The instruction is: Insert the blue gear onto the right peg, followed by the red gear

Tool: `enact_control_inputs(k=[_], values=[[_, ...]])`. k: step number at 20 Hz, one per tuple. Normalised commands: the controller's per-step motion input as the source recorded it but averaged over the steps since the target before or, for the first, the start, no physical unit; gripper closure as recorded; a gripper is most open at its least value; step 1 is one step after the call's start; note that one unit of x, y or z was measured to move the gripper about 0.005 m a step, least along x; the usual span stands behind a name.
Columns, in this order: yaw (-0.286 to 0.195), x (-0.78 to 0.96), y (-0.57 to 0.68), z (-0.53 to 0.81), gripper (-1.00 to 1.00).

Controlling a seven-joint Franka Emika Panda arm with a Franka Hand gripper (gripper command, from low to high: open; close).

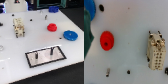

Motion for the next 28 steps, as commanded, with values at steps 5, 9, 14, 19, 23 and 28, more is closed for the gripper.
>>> enact_control_inputs(k=[5, 9, 14, 19, 23, 28], values=[[0.000, -0.16, 0.68, 0.00, -1.00], [0.000, -0.10, 0.71, -0.01, -1.00], [0.000, 0.00, 0.68, -0.10, -1.00], [0.000, 0.00, 0.58, -0.20, -1.00], [0.000, 0.00, 0.46, -0.28, -1.00], [0.000, 0.00, 0.36, -0.33, -1.00]])
